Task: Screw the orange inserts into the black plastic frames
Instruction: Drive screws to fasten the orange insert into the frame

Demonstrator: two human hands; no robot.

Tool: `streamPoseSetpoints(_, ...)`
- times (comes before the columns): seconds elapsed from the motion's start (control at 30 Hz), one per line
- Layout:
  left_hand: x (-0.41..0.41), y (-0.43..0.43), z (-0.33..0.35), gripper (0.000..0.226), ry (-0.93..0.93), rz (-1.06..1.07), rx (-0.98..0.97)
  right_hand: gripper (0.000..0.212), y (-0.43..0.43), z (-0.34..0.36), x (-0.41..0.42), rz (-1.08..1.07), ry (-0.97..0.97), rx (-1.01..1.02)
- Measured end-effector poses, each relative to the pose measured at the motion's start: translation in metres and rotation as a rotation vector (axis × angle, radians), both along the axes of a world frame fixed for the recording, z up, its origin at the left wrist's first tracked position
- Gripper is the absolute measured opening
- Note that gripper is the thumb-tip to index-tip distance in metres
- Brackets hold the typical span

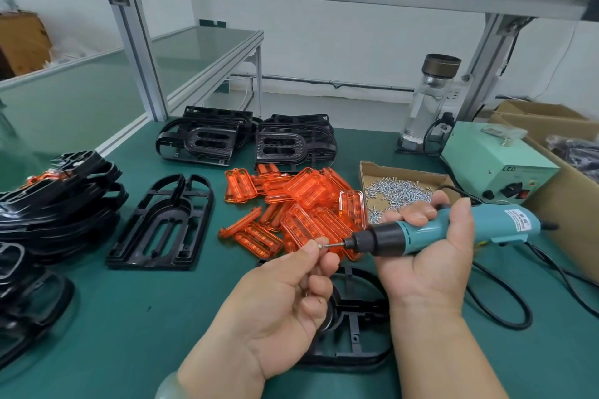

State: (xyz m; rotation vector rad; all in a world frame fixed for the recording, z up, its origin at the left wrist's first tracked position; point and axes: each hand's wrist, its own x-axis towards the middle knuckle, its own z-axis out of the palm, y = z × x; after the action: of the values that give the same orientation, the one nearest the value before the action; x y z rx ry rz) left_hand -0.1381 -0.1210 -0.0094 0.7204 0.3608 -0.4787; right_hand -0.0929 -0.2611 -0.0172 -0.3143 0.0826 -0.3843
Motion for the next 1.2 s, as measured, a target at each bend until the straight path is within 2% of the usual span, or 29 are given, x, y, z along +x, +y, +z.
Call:
streamPoseSetpoints(0.07, 0.000, 0.000, -0.001, 0.011, 0.005, 0.009, 0.022, 0.018, 0.000, 0.000, 0.000, -0.005, 0.005, 0.002)
streamPoseSetpoints(0.27, -0.001, -0.001, -0.002, 0.022, -0.049, 0.011, 0.108, 0.017, 0.000, 0.000, 0.000, -0.003, 0.018, -0.008)
streamPoseSetpoints(0.4, 0.000, -0.001, -0.004, 0.012, -0.088, 0.043, 0.162, 0.017, 0.001, 0.000, 0.000, -0.006, 0.010, -0.010)
streamPoseSetpoints(0.57, 0.000, -0.002, -0.005, 0.014, -0.155, 0.039, 0.251, 0.016, 0.001, 0.001, -0.001, -0.006, -0.004, -0.017)
streamPoseSetpoints(0.7, 0.000, -0.004, -0.007, 0.019, -0.230, 0.093, 0.411, 0.015, 0.002, 0.002, -0.002, -0.008, -0.006, -0.013)
streamPoseSetpoints(0.8, -0.001, -0.006, -0.010, 0.029, -0.317, 0.140, 0.613, 0.015, 0.002, 0.002, -0.002, -0.020, -0.008, -0.018)
streamPoseSetpoints(0.93, -0.001, -0.006, -0.013, 0.027, -0.449, 0.208, 0.870, 0.015, 0.004, 0.002, -0.003, -0.034, -0.009, -0.034)
streamPoseSetpoints(1.2, -0.003, -0.007, -0.013, 0.033, -0.489, 0.197, 0.929, 0.014, 0.004, 0.002, -0.004, -0.036, -0.009, -0.023)
